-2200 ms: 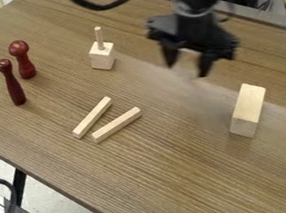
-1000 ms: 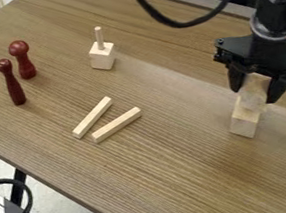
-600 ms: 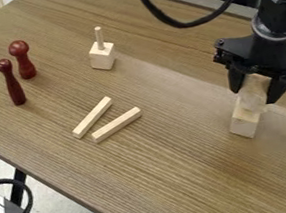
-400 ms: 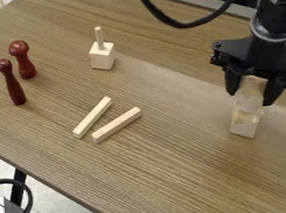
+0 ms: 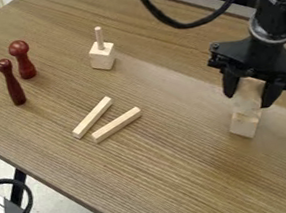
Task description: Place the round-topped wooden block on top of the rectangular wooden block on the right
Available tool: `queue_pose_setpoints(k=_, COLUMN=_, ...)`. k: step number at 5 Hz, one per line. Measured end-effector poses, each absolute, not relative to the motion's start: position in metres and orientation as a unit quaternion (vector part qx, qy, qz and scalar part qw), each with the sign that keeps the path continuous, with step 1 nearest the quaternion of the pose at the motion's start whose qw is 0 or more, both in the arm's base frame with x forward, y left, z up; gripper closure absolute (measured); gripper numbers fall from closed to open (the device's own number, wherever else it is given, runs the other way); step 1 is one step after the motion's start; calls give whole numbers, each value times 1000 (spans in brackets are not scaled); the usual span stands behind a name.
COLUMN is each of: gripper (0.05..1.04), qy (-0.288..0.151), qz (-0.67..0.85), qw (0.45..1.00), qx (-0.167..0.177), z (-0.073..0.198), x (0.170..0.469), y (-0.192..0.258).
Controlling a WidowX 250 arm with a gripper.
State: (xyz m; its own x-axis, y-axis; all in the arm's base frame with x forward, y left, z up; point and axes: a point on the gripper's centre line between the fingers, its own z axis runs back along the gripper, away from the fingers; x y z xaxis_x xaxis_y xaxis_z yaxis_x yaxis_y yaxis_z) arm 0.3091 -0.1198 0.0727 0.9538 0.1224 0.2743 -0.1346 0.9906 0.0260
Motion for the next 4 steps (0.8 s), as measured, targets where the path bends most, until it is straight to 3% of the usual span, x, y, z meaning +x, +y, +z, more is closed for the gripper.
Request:
queue_pose_setpoints(k=2, gripper=492, qy=-133, qz=62, qw=989, qx=21, z=70, x=307, y=-124)
queue_pose_setpoints(k=4, gripper=493, qy=-131, qz=53, qw=989, qx=43, z=63, x=315, y=-125)
